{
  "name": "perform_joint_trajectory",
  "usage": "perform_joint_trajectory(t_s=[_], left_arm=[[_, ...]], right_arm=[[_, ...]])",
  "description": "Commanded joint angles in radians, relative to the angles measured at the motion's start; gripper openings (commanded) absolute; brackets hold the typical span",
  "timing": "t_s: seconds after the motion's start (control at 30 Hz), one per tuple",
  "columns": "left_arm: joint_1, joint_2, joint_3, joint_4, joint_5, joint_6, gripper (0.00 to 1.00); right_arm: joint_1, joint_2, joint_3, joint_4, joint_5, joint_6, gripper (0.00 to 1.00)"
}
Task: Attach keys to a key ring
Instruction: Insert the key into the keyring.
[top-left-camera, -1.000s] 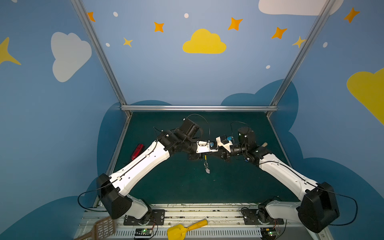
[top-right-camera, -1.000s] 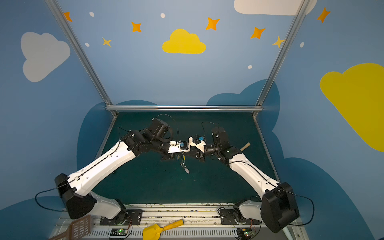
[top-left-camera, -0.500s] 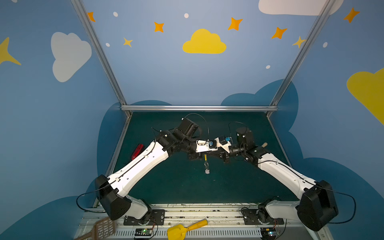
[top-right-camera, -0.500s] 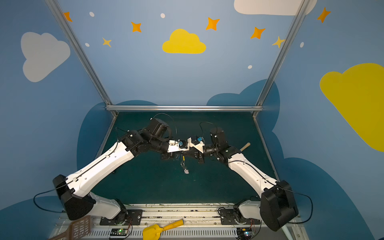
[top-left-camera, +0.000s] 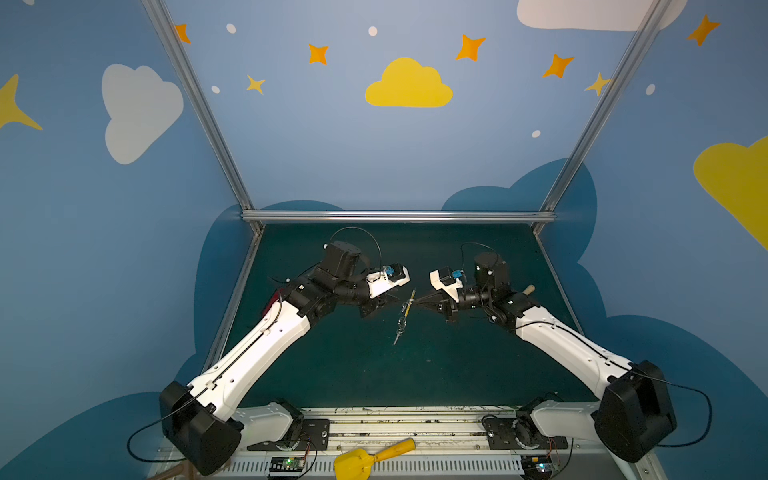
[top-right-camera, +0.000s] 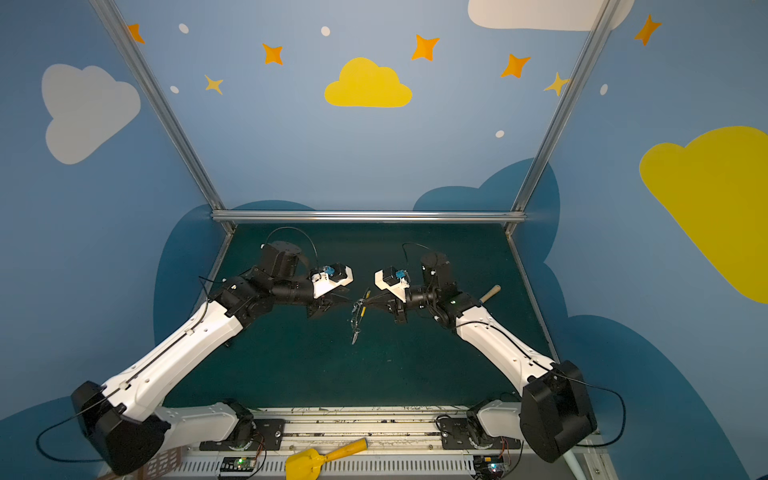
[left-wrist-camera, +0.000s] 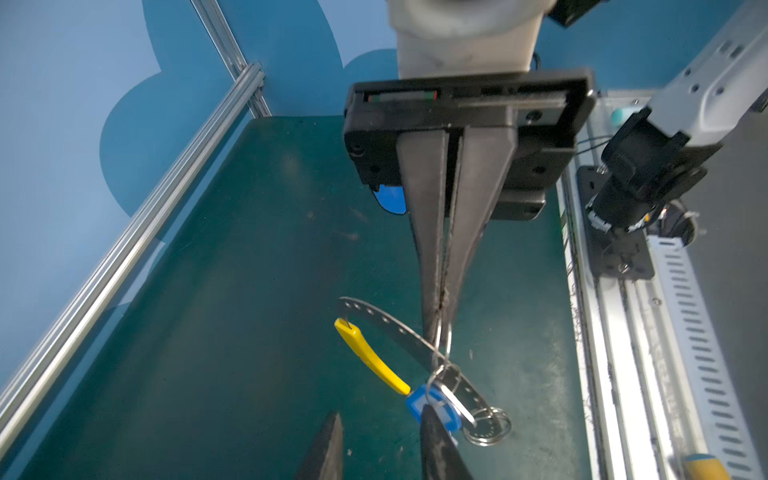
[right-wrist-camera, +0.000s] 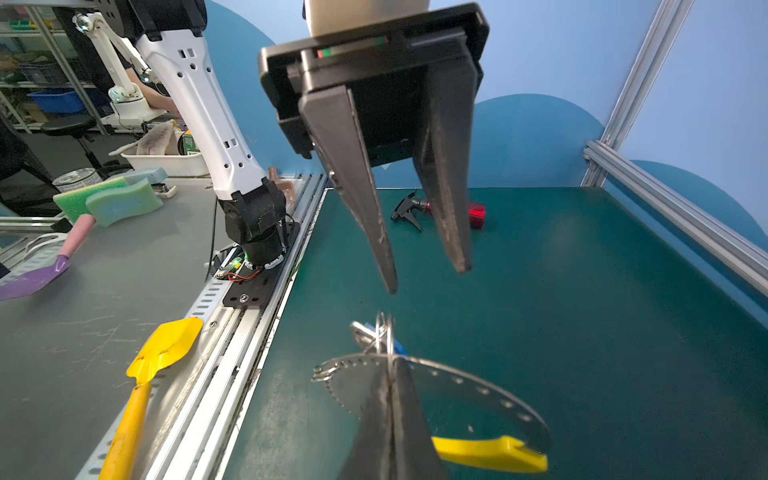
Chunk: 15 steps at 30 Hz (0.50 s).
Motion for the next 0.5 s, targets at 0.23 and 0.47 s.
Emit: perform_joint_trajectory(t_s=[0.23,0.47], left_arm=[[0.003,-0.026,-0.089,0.2,0.158,-0.134,0.37],[0.0,-0.001,-0.075,0.204,0.18,-0.122,0.28]], right_arm=[[0.005,0.009,0.033,0.052,-0.034,0.018,0.0],[0.007,0.014,0.03,0.066,-0.049,0.024,0.0]])
